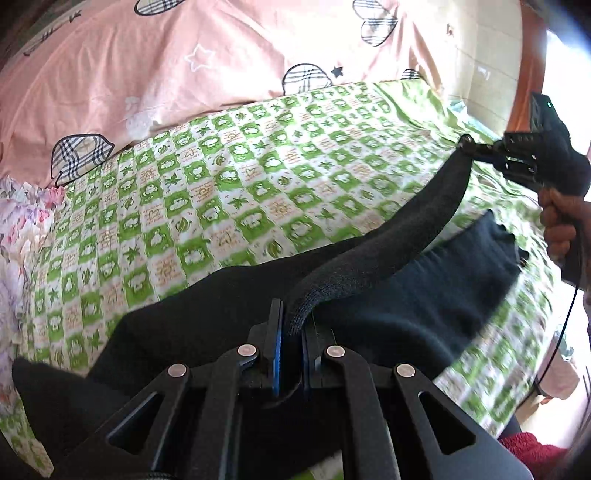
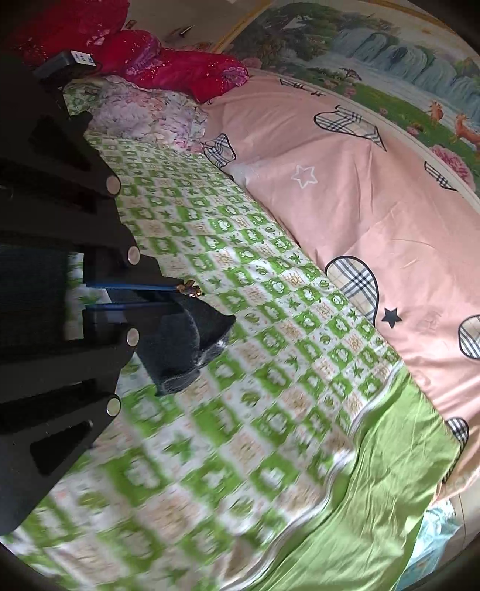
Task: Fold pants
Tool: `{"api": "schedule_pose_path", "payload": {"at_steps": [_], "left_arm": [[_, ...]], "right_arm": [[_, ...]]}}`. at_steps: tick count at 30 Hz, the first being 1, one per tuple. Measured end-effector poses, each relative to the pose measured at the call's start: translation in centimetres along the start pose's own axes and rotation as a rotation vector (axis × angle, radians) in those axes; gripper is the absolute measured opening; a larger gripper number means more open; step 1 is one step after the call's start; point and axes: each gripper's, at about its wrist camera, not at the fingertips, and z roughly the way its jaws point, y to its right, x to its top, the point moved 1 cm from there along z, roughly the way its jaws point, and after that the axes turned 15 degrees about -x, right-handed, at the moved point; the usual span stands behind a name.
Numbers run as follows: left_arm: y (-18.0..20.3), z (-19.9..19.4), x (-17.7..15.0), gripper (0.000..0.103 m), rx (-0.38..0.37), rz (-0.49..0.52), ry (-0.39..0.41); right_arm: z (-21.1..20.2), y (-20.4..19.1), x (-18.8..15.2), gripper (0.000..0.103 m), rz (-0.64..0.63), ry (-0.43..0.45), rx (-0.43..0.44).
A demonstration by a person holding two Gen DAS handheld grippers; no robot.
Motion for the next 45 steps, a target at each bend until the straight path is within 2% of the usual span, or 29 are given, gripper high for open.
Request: {"api": "schedule_pose_path", "payload": {"at_steps": [3, 10, 18, 24, 29, 34, 37, 38, 40, 41, 42, 43, 44, 45], "left_arm": [[0.9, -0.7, -1.2, 0.006, -0.017, 0.013, 0.005], [2.5, -0.7, -3.8, 0.006, -0.026, 0.031, -0.008], [3.6, 1.0, -6.2, 0.006, -0.025, 0.067, -0.053], [2.9, 2.0, -7.3, 0.009, -0.043, 0.035, -0.095], [3.1, 1.6, -8.0, 0.013, -0.041, 0.009, -0.085], [3.2, 1.6, -8.7, 0.016, -0.043, -0.021, -0.083], [3.2, 1.5, -8.8, 0.017, -0.041, -0.031, -0.08], [3.1, 1.4, -8.8, 0.017, -0.048, -0.04, -0.08], [2.9, 0.8, -8.8, 0.021, -0.058, -0.064, -0.072], [2.7, 0.3, -8.9, 0.027, -0.061, -0.083, -0.067], [2.5, -0.2, -9.0, 0.038, -0.063, -0.097, -0.061], [2.2, -0.9, -9.1, 0.045, -0.062, -0.122, -0.05], [1.8, -1.6, -9.2, 0.058, -0.048, -0.148, -0.036], [1.6, -2.1, -9.3, 0.062, -0.036, -0.163, -0.027]], "right_arm": [[-2.1, 1.1, -2.3, 0.006, 0.006, 0.019, -0.02], [-3.7, 3.6, -6.2, 0.006, 0.068, -0.004, -0.062], [-3.1, 6.3, -10.0, 0.006, 0.092, -0.054, -0.156], [-2.7, 6.4, -10.9, 0.006, 0.081, -0.054, -0.202], [-3.5, 5.6, -11.0, 0.006, 0.021, -0.001, -0.265], [-3.4, 5.7, -11.0, 0.005, 0.004, -0.002, -0.296], [-3.3, 5.5, -11.3, 0.009, -0.002, -0.045, -0.288], [-3.5, 5.4, -11.2, 0.013, 0.005, -0.046, -0.285], [-4.8, 5.2, -11.1, 0.021, 0.002, -0.016, -0.281], [-5.3, 4.9, -11.0, 0.03, -0.006, 0.004, -0.284], [-6.0, 4.6, -10.9, 0.036, -0.021, 0.034, -0.284], [-6.8, 4.1, -10.8, 0.037, -0.042, 0.065, -0.281], [-7.3, 3.5, -10.8, 0.037, -0.065, 0.091, -0.276], [-7.6, 3.1, -10.7, 0.037, -0.079, 0.105, -0.274]]}}
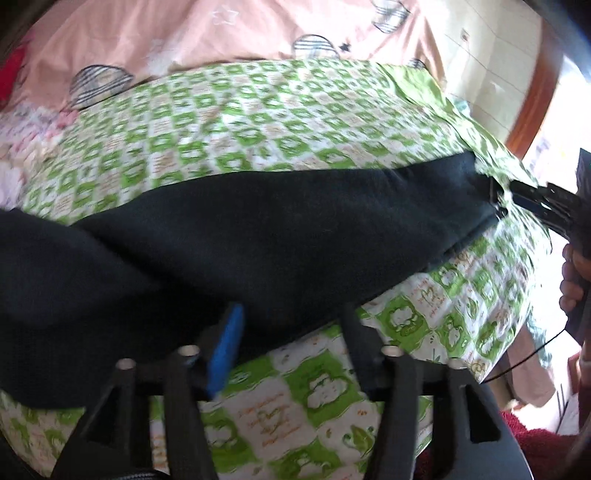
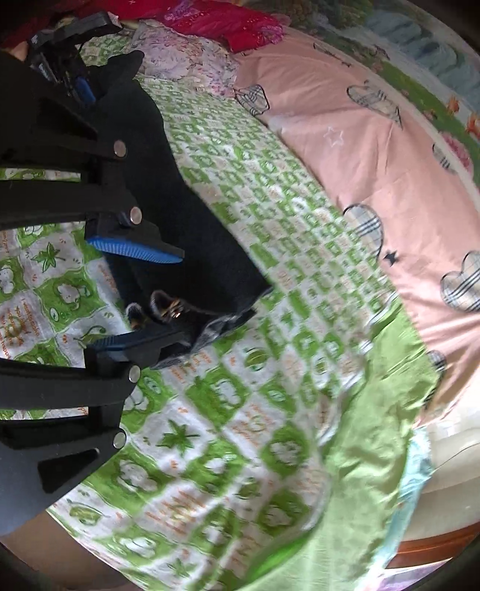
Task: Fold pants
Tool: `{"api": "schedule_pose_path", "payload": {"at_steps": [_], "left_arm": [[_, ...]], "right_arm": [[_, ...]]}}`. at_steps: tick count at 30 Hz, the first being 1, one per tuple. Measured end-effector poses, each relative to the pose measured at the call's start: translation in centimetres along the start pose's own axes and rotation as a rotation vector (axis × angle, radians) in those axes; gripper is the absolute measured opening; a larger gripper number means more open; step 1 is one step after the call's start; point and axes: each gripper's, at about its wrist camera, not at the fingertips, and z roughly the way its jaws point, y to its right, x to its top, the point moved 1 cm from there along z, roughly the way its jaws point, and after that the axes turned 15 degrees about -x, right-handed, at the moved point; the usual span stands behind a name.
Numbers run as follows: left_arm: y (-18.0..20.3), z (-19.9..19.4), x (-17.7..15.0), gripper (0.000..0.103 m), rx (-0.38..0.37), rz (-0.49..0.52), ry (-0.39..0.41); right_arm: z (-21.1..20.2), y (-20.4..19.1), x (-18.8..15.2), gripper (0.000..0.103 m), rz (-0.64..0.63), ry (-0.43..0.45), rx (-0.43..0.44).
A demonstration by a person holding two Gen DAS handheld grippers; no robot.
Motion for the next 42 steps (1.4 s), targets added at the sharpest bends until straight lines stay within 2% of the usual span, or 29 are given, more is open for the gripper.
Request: {"api": "schedule_pose_path", "payload": {"at_steps": [3, 4, 9, 13, 15, 19, 24, 28, 29, 30, 31, 32, 35, 37, 40, 42], "left_arm": [[-1.9, -2.0, -0.1, 0.062, 0.035, -0.082, 0.032], [-3.1, -2.8, -0.1, 0.063, 0.043, -0.139, 0.046], [-8.2, -5.9, 0.5, 0.065, 0.041, -0.345, 0.102], [-11.2, -7.4, 2.0, 0.067, 0.093, -0.458, 0.114], [-11.9, -7.7, 2.8, 0.071, 0.123, -0.489, 0.116], [-13.3, -7.4, 4.4, 0.072, 0.161, -0.569, 0.093], [-15.3, -5.2, 5.9, 0.072, 0.201, -0.703, 0.047], [-16.9, -3.8, 6.1, 0.071, 0.274, -0.741, 0.02], [-17.0, -3.6, 6.0, 0.061, 0.271, -0.746, 0.023], [-17.3, -3.6, 5.8, 0.043, 0.286, -0.746, 0.024], [-17.6, -3.7, 5.5, 0.032, 0.293, -0.742, 0.025], [-17.7, -3.9, 5.3, 0.017, 0.281, -0.739, 0.031], [-18.2, -5.0, 4.1, 0.009, 0.231, -0.719, 0.068], [-17.9, -6.4, 3.3, 0.008, 0.175, -0.7, 0.121], [-17.0, -8.5, 2.5, 0.006, 0.16, -0.649, 0.182], [-16.6, -9.8, 2.0, 0.006, 0.141, -0.622, 0.211]], "right_arm": [[-0.8, -1.8, 0.1, 0.037, -0.043, 0.023, 0.059], [-0.8, -2.9, 0.0, 0.037, -0.065, 0.02, 0.096], [-0.2, -8.3, -1.3, 0.037, -0.178, -0.019, 0.242], [0.1, -13.4, -3.1, 0.037, -0.292, -0.055, 0.371], [0.0, -15.7, -4.2, 0.037, -0.362, -0.066, 0.422], [-0.3, -20.5, -6.4, 0.037, -0.515, -0.095, 0.519], [-0.2, -24.3, -8.6, 0.037, -0.637, -0.144, 0.609], [-0.7, -27.7, -10.9, 0.037, -0.759, -0.156, 0.676], [-0.8, -28.5, -11.4, 0.037, -0.785, -0.153, 0.684], [-0.8, -29.4, -12.1, 0.037, -0.822, -0.149, 0.687], [-0.7, -30.1, -12.6, 0.037, -0.849, -0.147, 0.69], [-0.7, -30.7, -12.9, 0.037, -0.868, -0.144, 0.691], [-0.2, -32.4, -13.5, 0.037, -0.92, -0.12, 0.677], [0.0, -33.5, -13.6, 0.037, -0.948, -0.096, 0.666], [0.4, -34.8, -13.6, 0.039, -0.992, -0.052, 0.658], [0.8, -35.6, -13.7, 0.051, -1.021, -0.029, 0.661]]}}
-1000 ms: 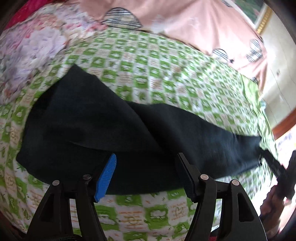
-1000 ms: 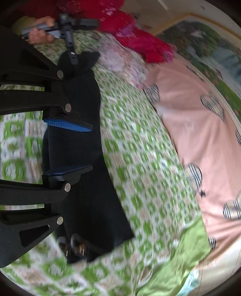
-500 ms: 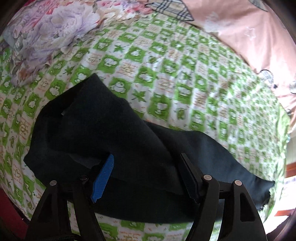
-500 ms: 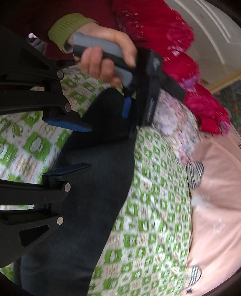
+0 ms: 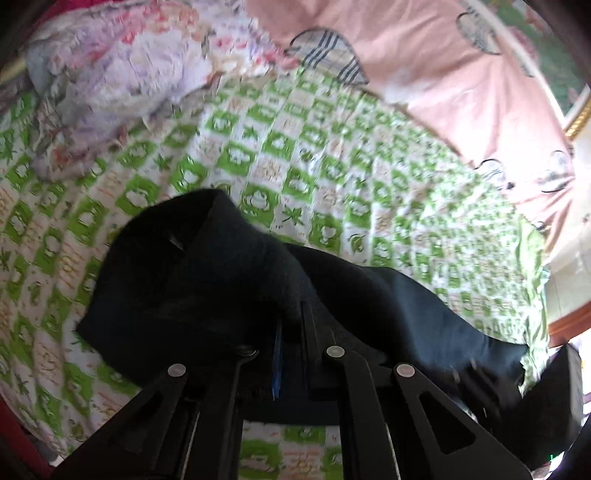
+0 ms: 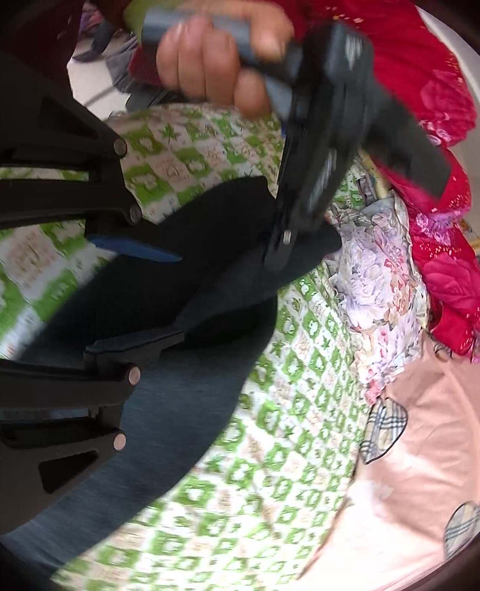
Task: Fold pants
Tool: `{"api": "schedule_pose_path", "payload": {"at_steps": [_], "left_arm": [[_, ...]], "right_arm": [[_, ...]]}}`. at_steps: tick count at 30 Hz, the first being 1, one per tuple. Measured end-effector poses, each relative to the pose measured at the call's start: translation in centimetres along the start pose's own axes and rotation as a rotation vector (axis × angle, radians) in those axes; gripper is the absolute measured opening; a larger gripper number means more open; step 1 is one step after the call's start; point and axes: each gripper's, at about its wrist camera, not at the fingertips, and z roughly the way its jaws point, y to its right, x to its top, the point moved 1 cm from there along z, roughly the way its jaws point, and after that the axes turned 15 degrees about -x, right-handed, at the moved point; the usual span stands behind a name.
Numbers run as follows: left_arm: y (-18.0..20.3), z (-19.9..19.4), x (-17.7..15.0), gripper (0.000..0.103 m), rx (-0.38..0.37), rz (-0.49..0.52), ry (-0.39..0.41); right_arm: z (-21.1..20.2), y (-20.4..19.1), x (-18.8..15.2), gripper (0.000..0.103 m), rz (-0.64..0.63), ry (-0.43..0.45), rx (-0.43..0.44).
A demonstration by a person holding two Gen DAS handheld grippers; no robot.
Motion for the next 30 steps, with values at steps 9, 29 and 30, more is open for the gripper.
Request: {"api": "schedule_pose_path", "payload": {"at_steps": [9, 29, 30], "left_arm": [[-0.1, -1.5, -1.2, 0.005, -0.043, 0.01, 0.022], [-9.0, -5.8, -5.5, 0.005, -0.121, -0.077, 0.156], [-9.1, -5.6, -5.6, 0.005, -0.11, -0.069, 0.156]], "right_arm": [[3.5, -0.4, 1.3, 0.007, -0.121, -0.08, -0.027], [2.6, -6.6, 2.6, 0.006, -0.042, -0.119, 0.097], [2.9, -6.6, 2.6, 0.006, -0.034, -0.123, 0.097]]}}
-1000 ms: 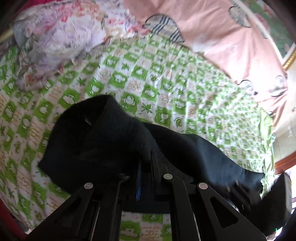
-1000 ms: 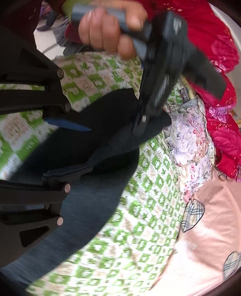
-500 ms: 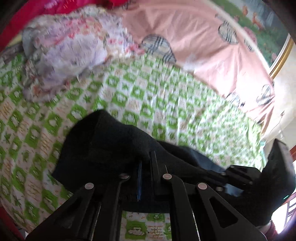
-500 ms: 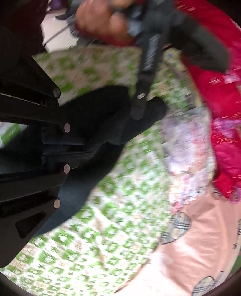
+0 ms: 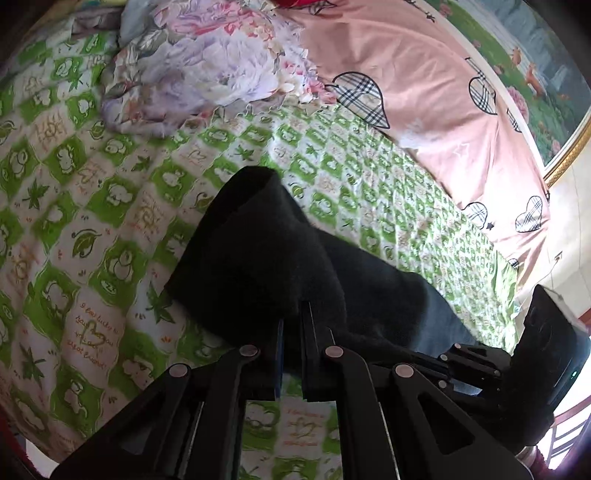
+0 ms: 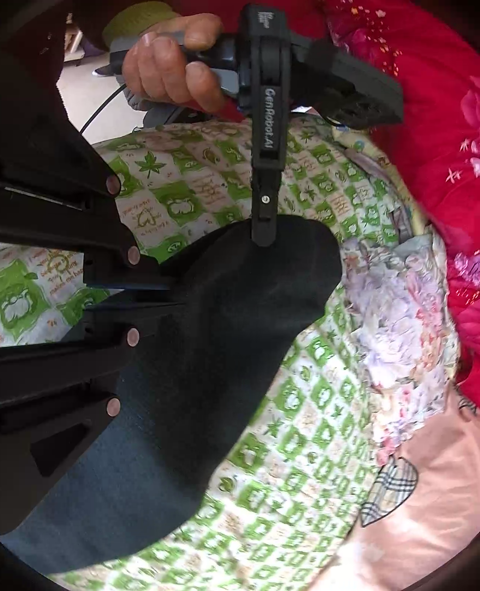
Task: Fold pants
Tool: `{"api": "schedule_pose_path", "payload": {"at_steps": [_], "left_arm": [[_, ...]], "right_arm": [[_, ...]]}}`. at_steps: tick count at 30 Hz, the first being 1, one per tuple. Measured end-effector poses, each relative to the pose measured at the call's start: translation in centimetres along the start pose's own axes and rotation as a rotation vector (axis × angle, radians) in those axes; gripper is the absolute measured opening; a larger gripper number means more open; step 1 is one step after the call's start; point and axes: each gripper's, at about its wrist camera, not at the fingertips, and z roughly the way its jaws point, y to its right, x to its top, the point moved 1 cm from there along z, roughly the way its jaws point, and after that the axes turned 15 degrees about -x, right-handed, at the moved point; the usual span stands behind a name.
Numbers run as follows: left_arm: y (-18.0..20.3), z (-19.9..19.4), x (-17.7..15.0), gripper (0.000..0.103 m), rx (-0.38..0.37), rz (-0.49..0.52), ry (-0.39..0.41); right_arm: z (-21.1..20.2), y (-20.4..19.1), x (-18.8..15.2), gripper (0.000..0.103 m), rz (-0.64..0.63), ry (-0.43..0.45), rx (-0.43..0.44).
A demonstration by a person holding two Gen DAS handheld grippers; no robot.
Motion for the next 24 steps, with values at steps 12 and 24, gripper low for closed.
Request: {"api": "schedule_pose_path", "payload": {"at_steps": [12, 24], "left_arm": [[-1.8, -0.2, -1.1, 0.009, 0.028, -0.032, 0.001], [-2.3, -2.0, -2.2, 0.057, 0.125, -0.087, -0.016]], "right_arm": [[0.4, -0.3, -0.5, 0.02, 0.033, -0.038, 0.045], [-2.0, 3.4, -0.5, 0.04, 0.183, 0.017, 0.08]]}}
